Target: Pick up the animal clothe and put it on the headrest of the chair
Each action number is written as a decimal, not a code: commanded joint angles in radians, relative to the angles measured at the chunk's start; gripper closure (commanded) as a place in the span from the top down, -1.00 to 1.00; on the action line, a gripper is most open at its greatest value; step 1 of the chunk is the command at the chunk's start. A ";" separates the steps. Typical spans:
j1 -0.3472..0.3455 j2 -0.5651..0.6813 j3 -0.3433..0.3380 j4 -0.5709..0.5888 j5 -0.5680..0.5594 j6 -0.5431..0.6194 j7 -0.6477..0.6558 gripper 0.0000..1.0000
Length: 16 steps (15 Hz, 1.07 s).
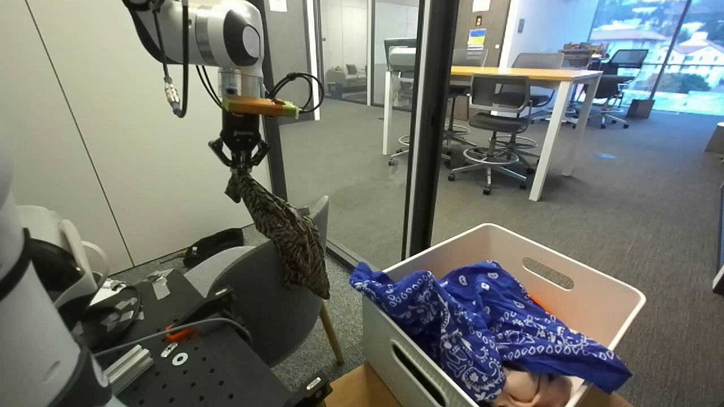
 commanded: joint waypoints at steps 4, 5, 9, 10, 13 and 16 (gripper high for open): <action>-0.053 0.144 0.014 0.085 0.055 0.041 -0.068 -0.87; -0.059 0.156 0.015 0.089 0.057 0.043 -0.070 -0.87; -0.080 0.204 0.017 0.115 0.056 0.040 -0.076 -0.87; -0.084 0.210 0.018 0.119 0.056 0.039 -0.076 -0.87; -0.089 0.226 0.019 0.130 0.054 0.036 -0.071 -0.88; -0.086 0.227 0.016 0.140 0.050 0.018 -0.054 -0.18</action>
